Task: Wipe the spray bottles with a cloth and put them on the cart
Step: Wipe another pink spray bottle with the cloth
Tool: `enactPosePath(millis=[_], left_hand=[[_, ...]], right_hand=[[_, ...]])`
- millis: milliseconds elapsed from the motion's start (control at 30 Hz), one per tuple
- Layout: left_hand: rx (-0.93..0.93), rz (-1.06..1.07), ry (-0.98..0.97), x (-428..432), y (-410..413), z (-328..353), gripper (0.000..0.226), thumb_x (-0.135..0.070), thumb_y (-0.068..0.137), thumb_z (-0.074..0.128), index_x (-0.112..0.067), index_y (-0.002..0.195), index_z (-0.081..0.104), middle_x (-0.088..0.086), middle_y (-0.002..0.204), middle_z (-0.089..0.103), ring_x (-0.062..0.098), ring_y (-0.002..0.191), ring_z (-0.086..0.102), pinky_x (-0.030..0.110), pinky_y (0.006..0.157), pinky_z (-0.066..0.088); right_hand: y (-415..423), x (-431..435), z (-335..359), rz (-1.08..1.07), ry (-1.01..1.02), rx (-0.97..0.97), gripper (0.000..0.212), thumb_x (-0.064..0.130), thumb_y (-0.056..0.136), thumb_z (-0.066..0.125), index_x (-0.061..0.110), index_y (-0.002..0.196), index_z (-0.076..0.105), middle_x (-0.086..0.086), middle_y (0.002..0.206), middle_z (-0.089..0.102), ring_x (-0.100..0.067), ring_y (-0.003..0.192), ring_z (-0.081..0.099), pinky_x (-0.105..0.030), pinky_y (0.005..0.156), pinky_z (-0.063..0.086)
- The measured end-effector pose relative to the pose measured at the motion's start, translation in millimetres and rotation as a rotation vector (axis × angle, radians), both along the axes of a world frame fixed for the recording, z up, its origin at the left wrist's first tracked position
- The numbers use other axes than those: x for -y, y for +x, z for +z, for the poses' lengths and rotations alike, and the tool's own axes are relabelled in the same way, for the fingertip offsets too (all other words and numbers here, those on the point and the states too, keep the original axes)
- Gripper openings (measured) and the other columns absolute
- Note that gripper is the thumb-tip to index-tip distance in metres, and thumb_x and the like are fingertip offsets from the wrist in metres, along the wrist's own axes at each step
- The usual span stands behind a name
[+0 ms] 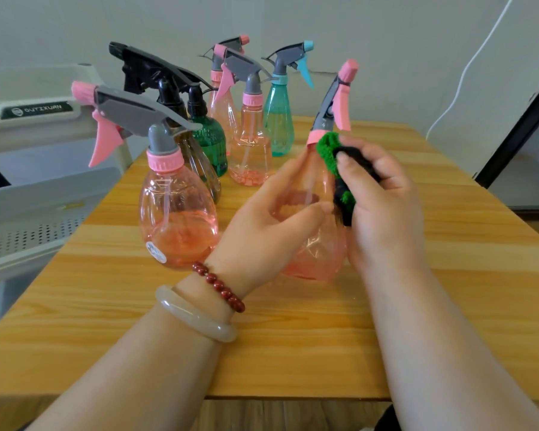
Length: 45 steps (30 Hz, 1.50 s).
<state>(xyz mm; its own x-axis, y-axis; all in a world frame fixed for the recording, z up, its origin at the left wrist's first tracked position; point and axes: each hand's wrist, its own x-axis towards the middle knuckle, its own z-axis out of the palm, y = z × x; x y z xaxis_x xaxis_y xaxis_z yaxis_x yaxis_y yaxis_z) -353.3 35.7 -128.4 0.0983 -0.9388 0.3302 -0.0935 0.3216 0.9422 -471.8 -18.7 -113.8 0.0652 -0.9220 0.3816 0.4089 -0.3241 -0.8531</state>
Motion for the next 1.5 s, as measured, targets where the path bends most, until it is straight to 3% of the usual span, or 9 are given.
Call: enactPosePath(millis=[100, 200, 333, 467, 567, 800, 967, 1200, 1500], left_hand=[[-0.125, 0.023, -0.027, -0.3, -0.9, 4.6, 0.062, -0.004, 0.095, 0.061, -0.028, 0.149, 0.039, -0.027, 0.106, 0.069, -0.009, 0.095, 0.062, 0.017, 0.086, 0.054], [-0.261, 0.079, -0.054, 1.5, 4.9, 5.4, 0.064, -0.018, 0.092, 0.066, -0.030, 0.149, 0.040, -0.008, 0.131, 0.064, 0.007, 0.119, 0.062, 0.034, 0.100, 0.053], [-0.335, 0.001, 0.012, -0.1, 6.5, 7.0, 0.062, -0.029, 0.087, 0.064, -0.033, 0.146, 0.043, -0.006, 0.126, 0.068, 0.012, 0.118, 0.064, 0.044, 0.100, 0.052], [-0.192, 0.113, 0.038, -2.0, 4.5, 7.6, 0.047, -0.039, 0.095, 0.059, -0.038, 0.140, 0.045, -0.022, 0.105, 0.072, 0.001, 0.103, 0.068, 0.034, 0.091, 0.058], [-0.080, 0.152, 0.086, -2.4, -0.6, 5.0, 0.037, -0.042, 0.098, 0.055, -0.040, 0.135, 0.049, -0.019, 0.102, 0.071, 0.007, 0.097, 0.070, 0.052, 0.083, 0.059], [-0.253, 0.040, 0.022, 0.1, 0.2, 3.4, 0.067, -0.020, 0.079, 0.077, -0.025, 0.140, 0.050, -0.014, 0.117, 0.067, -0.003, 0.105, 0.067, 0.021, 0.081, 0.056], [-0.261, -0.183, 0.055, -1.7, 1.1, 3.6, 0.062, -0.013, 0.081, 0.071, -0.015, 0.140, 0.051, -0.002, 0.128, 0.068, 0.014, 0.116, 0.066, 0.031, 0.092, 0.056], [-0.408, 0.004, -0.014, 1.5, 10.3, 7.6, 0.047, -0.020, 0.081, 0.074, -0.026, 0.125, 0.058, -0.003, 0.117, 0.072, 0.018, 0.108, 0.069, 0.042, 0.091, 0.057], [-0.291, -0.132, 0.045, 0.5, 0.9, 4.9, 0.060, -0.014, 0.077, 0.078, -0.019, 0.133, 0.056, -0.005, 0.115, 0.073, 0.011, 0.102, 0.071, 0.026, 0.080, 0.057]], right_hand=[[1.1, -4.0, 2.2, 0.072, 0.046, 0.047, 0.035, -0.005, 0.087, 0.061, 0.024, 0.075, 0.077, 0.000, 0.089, 0.074, -0.017, 0.087, 0.069, -0.031, 0.074, 0.055], [1.4, -6.0, 1.1, 0.164, 0.076, 0.029, 0.026, 0.001, 0.081, 0.064, 0.023, 0.075, 0.077, -0.002, 0.089, 0.073, -0.020, 0.087, 0.069, -0.031, 0.072, 0.055], [4.3, -6.5, 0.1, 0.207, 0.098, 0.064, 0.023, 0.004, 0.092, 0.059, 0.024, 0.090, 0.072, 0.000, 0.097, 0.072, -0.017, 0.087, 0.067, -0.031, 0.068, 0.056], [2.6, -5.5, 1.5, 0.112, 0.065, 0.005, 0.024, 0.004, 0.094, 0.059, 0.024, 0.091, 0.071, 0.000, 0.096, 0.072, -0.018, 0.084, 0.067, -0.032, 0.065, 0.055], [2.5, -1.8, -3.0, 0.005, 0.045, -0.082, 0.022, 0.010, 0.092, 0.064, 0.030, 0.089, 0.073, 0.000, 0.100, 0.073, -0.019, 0.087, 0.068, -0.035, 0.070, 0.055], [1.7, -2.0, -3.5, 0.071, -0.168, -0.161, 0.030, 0.011, 0.087, 0.063, 0.035, 0.104, 0.068, 0.007, 0.129, 0.064, -0.013, 0.126, 0.057, -0.037, 0.104, 0.047], [-5.6, 3.2, 0.9, -0.167, -0.111, -0.068, 0.023, 0.014, 0.087, 0.068, 0.035, 0.093, 0.073, 0.003, 0.109, 0.073, -0.015, 0.104, 0.068, -0.028, 0.083, 0.054], [4.1, -5.9, -3.6, 0.070, -0.037, -0.098, 0.019, 0.010, 0.077, 0.068, 0.025, 0.085, 0.077, -0.004, 0.098, 0.074, -0.017, 0.092, 0.069, -0.030, 0.080, 0.054], [0.2, 0.3, -2.7, -0.044, 0.043, 0.057, 0.021, 0.007, 0.089, 0.065, 0.025, 0.092, 0.074, 0.000, 0.098, 0.074, -0.018, 0.094, 0.069, -0.036, 0.084, 0.055]])
